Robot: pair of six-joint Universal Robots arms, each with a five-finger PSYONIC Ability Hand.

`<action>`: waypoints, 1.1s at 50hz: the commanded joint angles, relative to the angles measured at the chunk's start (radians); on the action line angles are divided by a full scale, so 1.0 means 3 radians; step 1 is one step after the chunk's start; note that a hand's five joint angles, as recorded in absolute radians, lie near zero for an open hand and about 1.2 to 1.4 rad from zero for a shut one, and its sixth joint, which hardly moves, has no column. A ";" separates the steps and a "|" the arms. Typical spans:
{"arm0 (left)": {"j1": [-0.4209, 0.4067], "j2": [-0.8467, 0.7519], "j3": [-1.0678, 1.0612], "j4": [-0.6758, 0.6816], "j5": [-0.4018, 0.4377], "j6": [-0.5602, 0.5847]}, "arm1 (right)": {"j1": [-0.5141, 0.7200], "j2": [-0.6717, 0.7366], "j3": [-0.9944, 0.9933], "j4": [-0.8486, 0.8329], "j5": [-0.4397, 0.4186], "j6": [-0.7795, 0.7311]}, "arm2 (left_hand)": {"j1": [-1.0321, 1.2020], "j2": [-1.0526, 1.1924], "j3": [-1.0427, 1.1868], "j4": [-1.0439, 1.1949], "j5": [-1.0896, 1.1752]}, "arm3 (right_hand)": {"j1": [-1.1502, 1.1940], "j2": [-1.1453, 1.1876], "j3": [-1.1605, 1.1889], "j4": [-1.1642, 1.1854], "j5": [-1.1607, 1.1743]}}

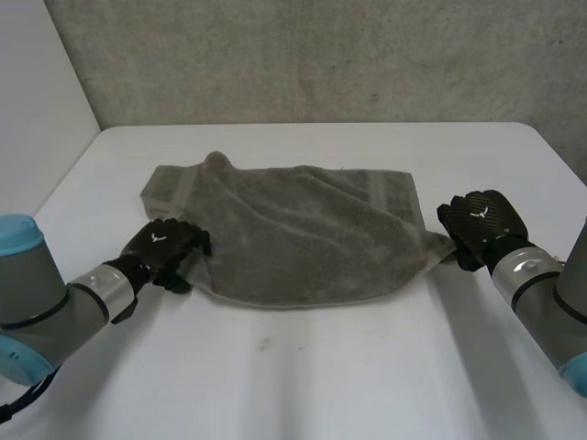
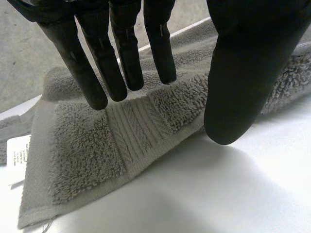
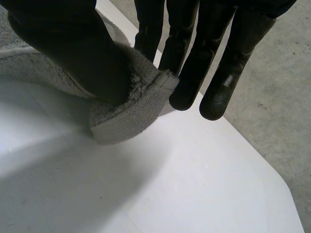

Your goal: Fold the laundry

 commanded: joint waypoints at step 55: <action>0.0358 0.1117 -0.0461 -0.0480 -0.0831 0.0606 | 0.0010 -0.0390 -0.0194 0.0674 -0.0009 -0.0311 | 0.2518 0.2526 0.2527 0.2526 0.2532 | 0.1391 0.0720 0.0682 0.0675 0.0800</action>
